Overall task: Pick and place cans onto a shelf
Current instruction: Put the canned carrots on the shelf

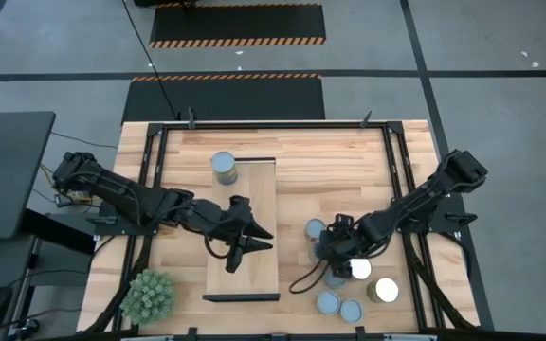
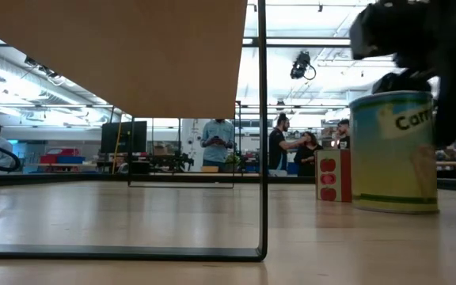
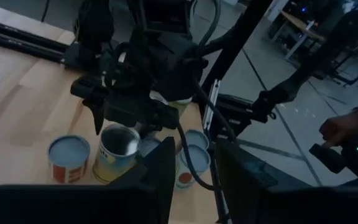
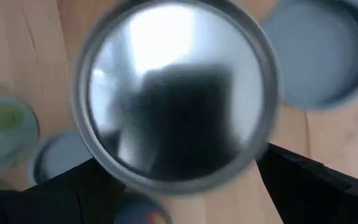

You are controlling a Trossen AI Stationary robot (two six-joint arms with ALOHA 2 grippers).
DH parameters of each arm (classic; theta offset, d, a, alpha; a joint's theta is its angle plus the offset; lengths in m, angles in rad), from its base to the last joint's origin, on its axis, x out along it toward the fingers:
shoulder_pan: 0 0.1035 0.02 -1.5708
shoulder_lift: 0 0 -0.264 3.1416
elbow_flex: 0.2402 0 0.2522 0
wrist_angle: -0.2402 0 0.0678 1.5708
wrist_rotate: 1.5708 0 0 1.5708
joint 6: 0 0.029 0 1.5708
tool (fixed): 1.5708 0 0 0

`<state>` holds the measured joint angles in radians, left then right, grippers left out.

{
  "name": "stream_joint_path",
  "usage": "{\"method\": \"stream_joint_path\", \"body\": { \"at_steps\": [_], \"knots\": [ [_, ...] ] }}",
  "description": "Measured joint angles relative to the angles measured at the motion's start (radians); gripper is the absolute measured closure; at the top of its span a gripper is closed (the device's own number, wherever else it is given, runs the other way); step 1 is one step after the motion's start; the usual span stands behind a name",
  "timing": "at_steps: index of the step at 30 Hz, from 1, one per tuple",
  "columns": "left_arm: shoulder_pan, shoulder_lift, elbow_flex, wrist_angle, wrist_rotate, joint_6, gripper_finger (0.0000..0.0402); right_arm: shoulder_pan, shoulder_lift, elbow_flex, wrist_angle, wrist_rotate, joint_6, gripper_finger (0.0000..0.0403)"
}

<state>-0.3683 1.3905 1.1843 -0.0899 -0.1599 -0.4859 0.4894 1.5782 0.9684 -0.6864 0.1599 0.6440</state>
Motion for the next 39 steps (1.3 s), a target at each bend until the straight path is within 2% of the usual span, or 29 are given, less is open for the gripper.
{"method": "stream_joint_path", "body": {
  "at_steps": [7, 16, 23, 30, 34, 39],
  "knots": [
    [0.0, 0.002, 0.0, -0.016, 0.0, 0.0, 0.0281, -0.045, 0.001, 0.0, 0.04, 0.061, -0.103, 0.0054],
    [0.001, 0.002, 0.0, -0.018, -0.004, 0.0, 0.0281, -0.074, -0.009, 0.0, 0.044, 0.062, -0.521, 0.0054],
    [0.001, 0.002, 0.0, -0.02, -0.009, 0.005, 0.0281, -0.121, -0.009, 0.0, 0.047, 0.152, -0.72, 0.0054],
    [0.001, 0.003, 0.0, -0.02, -0.078, 0.031, 0.0281, -0.136, -0.009, 0.034, -0.056, 0.176, -0.723, 0.0054],
    [0.002, 0.029, 0.0, -0.023, -0.098, 0.061, 0.0281, -0.132, -0.009, 0.108, -0.235, 0.184, -0.621, 0.0054],
    [0.025, 0.072, 0.0, -0.021, -0.099, 0.061, 0.028, -0.12, -0.044, 0.191, -0.408, 0.138, -0.454, 0.0054]
  ]
}}
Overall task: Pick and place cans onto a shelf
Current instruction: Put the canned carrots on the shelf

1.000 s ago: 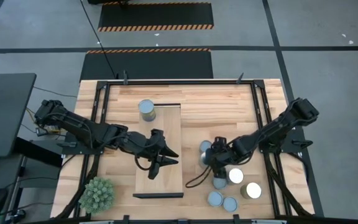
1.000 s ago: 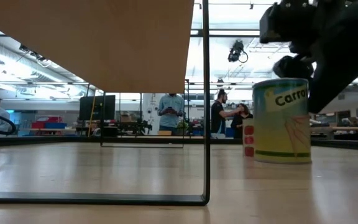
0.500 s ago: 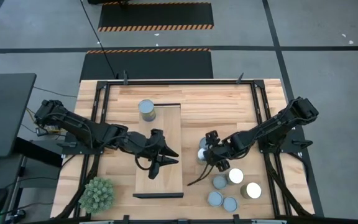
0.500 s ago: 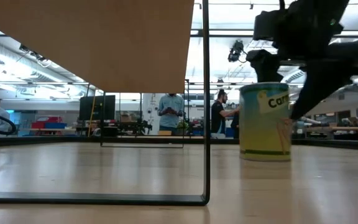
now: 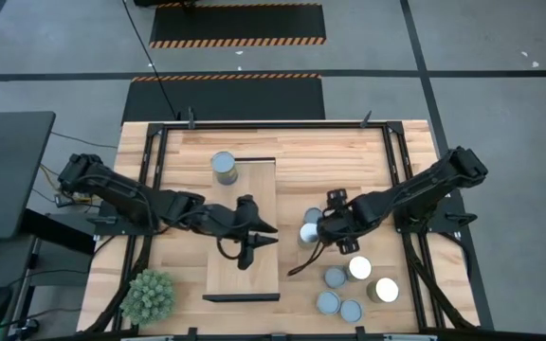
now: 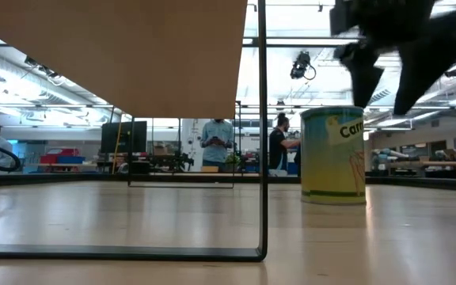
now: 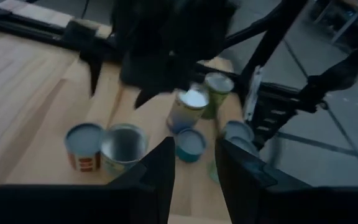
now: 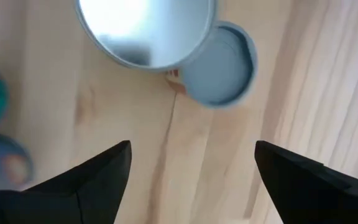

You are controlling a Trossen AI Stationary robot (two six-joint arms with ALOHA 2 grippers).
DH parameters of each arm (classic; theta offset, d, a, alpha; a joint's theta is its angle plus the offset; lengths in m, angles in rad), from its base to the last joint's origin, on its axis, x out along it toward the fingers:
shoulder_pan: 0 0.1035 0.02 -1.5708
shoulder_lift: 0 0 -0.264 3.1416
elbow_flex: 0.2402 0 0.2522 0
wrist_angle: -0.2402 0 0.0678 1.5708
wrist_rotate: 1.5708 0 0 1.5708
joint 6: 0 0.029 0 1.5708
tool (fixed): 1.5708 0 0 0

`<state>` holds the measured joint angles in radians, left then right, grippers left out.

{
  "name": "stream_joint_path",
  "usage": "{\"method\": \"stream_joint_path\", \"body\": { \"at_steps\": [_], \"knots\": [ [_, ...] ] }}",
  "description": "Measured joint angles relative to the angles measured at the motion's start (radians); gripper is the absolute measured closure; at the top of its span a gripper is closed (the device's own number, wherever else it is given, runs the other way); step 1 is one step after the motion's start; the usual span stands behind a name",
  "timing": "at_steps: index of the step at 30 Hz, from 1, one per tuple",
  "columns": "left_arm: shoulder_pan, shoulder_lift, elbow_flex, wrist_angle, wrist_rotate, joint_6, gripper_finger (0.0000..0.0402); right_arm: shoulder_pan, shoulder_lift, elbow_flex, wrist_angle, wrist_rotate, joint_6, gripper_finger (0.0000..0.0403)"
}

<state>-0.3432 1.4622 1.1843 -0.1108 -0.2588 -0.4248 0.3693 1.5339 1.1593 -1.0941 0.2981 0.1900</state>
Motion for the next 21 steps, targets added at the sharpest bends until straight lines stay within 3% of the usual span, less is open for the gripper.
{"method": "stream_joint_path", "body": {
  "at_steps": [10, 21],
  "knots": [
    [0.067, 0.012, 0.005, 0.0, 0.007, -0.009, 0.0278, 0.126, -0.228, 0.021, -0.077, -0.078, 0.289, 0.0054],
    [0.113, 0.147, 0.139, -0.055, 0.072, 0.043, 0.0278, 0.162, -0.405, 0.022, -0.093, 0.111, 0.511, 0.0054]
  ]
}}
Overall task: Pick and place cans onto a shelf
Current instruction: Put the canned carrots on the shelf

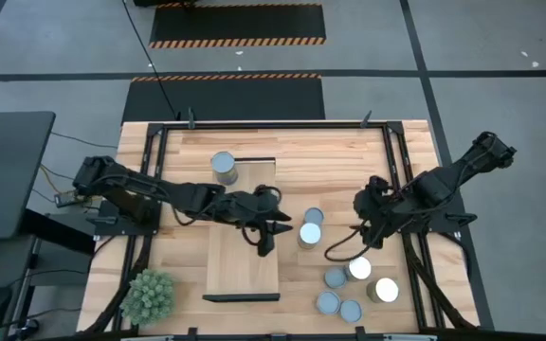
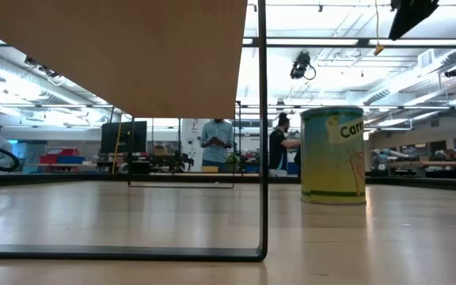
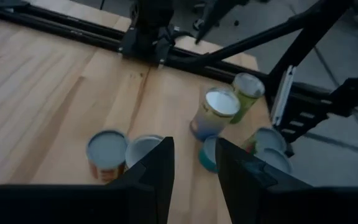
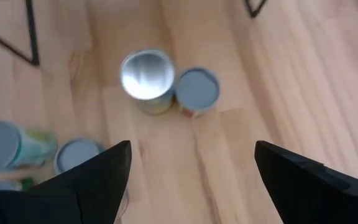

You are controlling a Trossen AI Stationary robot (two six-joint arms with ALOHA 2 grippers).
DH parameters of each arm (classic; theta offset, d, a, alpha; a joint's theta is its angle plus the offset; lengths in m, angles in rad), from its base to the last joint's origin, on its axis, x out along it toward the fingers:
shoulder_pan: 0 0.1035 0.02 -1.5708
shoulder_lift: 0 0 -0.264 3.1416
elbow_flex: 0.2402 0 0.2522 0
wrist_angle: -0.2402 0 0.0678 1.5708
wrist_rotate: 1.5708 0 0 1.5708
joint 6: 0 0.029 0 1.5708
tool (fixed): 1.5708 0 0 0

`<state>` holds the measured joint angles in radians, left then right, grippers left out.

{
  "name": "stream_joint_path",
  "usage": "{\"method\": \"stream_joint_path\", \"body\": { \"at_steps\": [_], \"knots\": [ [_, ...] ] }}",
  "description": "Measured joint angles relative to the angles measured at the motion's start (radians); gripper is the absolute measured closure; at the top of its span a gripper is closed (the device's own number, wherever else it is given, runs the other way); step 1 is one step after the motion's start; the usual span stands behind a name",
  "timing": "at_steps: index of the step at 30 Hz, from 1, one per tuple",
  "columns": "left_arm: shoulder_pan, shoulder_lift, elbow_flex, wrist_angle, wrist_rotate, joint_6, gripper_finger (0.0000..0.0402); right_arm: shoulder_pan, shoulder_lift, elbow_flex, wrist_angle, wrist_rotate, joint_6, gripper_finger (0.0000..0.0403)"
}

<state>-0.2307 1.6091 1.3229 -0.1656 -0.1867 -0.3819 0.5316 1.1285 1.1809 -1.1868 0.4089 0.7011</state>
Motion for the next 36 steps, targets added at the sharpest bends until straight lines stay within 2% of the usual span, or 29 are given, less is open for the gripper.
{"method": "stream_joint_path", "body": {
  "at_steps": [11, 19, 28, 36],
  "knots": [
    [0.023, 0.116, 0.128, -0.096, 0.052, 0.038, 0.0278, 0.0, -0.086, 0.0, -0.023, 0.121, 0.063, 0.0054],
    [0.038, 0.207, 0.27, -0.187, 0.081, 0.045, 0.0278, -0.003, -0.103, 0.0, -0.034, 0.148, 0.045, 0.0054],
    [0.05, 0.357, 0.485, -0.396, 0.124, 0.091, 0.0278, -0.003, -0.14, -0.001, -0.037, 0.131, 0.085, 0.0054],
    [0.066, 0.455, 0.638, -0.48, 0.169, 0.09, 0.0278, -0.003, -0.172, -0.001, -0.033, 0.18, 0.082, 0.0054]
  ]
}}
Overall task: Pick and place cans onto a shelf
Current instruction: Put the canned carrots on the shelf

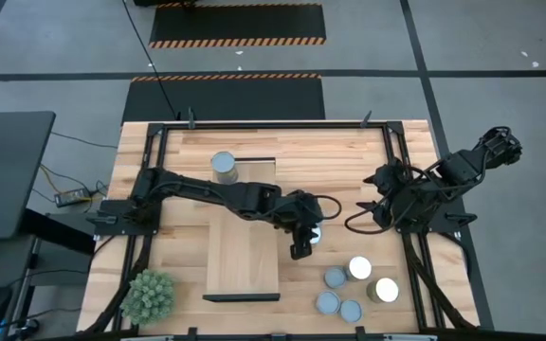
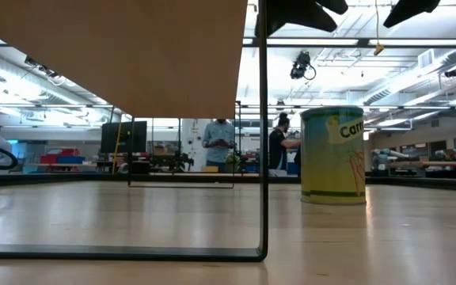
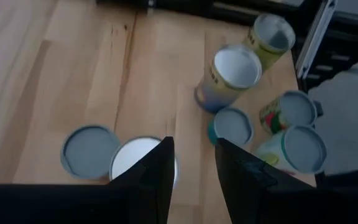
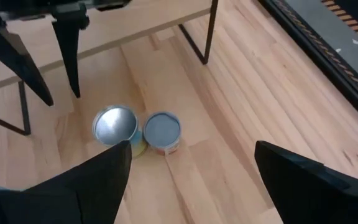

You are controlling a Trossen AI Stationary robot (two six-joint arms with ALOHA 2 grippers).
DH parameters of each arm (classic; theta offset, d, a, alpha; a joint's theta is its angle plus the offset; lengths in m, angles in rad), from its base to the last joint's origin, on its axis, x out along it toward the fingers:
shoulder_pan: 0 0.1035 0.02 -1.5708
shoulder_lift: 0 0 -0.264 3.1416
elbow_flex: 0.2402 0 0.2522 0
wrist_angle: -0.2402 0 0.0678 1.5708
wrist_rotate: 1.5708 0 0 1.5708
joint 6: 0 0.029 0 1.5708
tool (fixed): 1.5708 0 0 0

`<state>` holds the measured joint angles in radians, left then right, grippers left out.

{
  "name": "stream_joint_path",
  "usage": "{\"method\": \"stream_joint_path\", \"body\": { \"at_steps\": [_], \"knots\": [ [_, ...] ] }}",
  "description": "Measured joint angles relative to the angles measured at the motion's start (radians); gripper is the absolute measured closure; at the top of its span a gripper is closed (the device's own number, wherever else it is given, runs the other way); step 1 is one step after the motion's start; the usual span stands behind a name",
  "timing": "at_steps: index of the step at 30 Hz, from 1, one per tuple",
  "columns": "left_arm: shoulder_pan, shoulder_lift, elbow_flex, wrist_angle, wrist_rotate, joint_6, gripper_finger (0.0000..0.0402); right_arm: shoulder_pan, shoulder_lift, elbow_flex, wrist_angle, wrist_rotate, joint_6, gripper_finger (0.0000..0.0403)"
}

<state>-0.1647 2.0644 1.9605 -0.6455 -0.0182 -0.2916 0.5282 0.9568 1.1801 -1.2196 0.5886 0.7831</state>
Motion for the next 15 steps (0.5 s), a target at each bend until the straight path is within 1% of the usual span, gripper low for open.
{"method": "stream_joint_path", "body": {
  "at_steps": [5, 9, 11, 15],
  "knots": [
    [0.015, 0.03, 0.058, -0.016, 0.034, -0.012, 0.0278, 0.0, -0.005, 0.0, -0.012, 0.025, -0.023, 0.0054],
    [0.023, 0.029, 0.065, -0.014, 0.044, -0.034, 0.0278, 0.0, -0.017, 0.0, -0.015, 0.055, -0.044, 0.0054],
    [0.023, 0.029, 0.064, -0.03, 0.038, 0.0, 0.0278, 0.0, -0.024, 0.0, -0.016, 0.08, -0.047, 0.0054],
    [0.017, 0.044, 0.062, -0.043, -0.001, 0.161, 0.0278, 0.0, -0.036, 0.0, -0.017, 0.12, -0.053, 0.0054]
  ]
}}
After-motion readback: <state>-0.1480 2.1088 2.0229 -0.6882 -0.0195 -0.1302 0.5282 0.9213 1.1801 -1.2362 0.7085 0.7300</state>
